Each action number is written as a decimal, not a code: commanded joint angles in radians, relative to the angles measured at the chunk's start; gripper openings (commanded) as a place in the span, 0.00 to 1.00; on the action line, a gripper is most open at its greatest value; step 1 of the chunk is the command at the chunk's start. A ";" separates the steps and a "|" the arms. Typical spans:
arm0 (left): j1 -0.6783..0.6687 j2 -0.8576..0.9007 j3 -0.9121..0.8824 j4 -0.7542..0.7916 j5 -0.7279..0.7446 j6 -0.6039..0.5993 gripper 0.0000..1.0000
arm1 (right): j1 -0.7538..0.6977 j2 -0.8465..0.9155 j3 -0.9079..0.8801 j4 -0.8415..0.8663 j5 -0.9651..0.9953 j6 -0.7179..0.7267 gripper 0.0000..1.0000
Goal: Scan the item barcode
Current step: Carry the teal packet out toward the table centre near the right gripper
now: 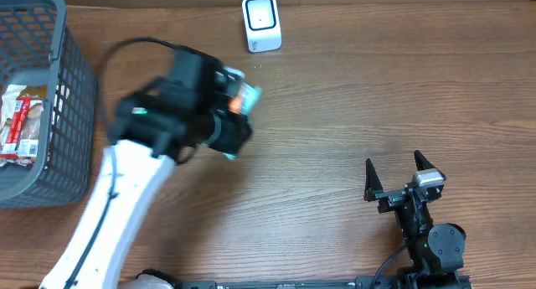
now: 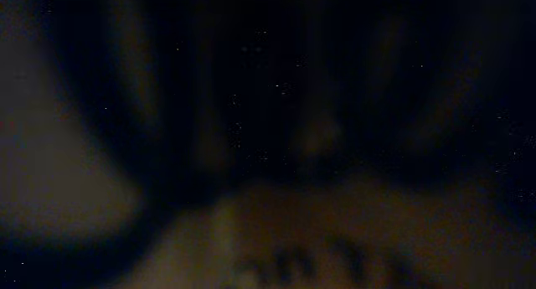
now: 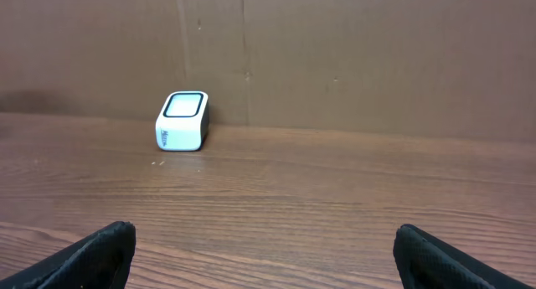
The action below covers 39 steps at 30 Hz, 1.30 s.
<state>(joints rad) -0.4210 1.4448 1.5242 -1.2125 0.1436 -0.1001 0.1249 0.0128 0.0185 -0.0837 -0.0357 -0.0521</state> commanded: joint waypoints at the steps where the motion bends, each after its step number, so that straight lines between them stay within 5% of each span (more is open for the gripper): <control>1: -0.095 0.025 -0.080 0.077 -0.025 -0.089 0.56 | 0.003 -0.010 -0.011 0.002 0.012 0.002 1.00; 16: -0.434 0.356 -0.158 0.307 -0.122 -0.132 0.57 | 0.003 -0.010 -0.011 0.002 0.012 0.002 1.00; 39: -0.485 0.401 -0.162 0.425 -0.095 -0.125 0.59 | 0.003 -0.010 -0.011 0.002 0.012 0.002 1.00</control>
<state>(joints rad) -0.8974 1.8481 1.3605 -0.8017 0.0406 -0.2115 0.1249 0.0128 0.0185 -0.0834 -0.0357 -0.0521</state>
